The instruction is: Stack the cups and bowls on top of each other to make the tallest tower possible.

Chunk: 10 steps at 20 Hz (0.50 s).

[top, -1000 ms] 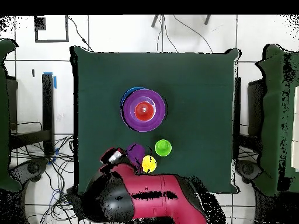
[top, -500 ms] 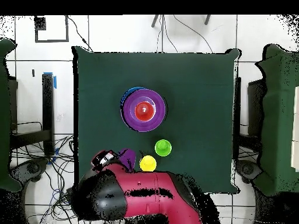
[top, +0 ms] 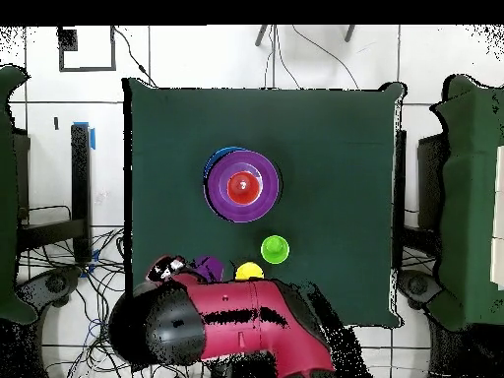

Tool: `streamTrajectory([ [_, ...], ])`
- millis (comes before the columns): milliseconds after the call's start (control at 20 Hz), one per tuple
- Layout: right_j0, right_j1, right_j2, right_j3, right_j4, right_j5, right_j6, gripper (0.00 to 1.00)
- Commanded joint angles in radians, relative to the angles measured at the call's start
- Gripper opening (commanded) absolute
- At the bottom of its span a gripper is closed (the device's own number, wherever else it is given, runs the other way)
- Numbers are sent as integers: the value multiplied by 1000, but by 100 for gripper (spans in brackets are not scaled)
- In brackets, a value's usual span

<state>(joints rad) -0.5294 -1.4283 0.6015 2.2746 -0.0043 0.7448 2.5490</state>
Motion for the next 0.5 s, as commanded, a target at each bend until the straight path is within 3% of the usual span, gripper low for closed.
streamTrajectory([
  [50,-18,50,19,1,-131,68,-206,0],
  [300,-72,13,6,46,-159,27,-261,0],
  [500,-130,37,11,52,-232,-32,-283,0],
])
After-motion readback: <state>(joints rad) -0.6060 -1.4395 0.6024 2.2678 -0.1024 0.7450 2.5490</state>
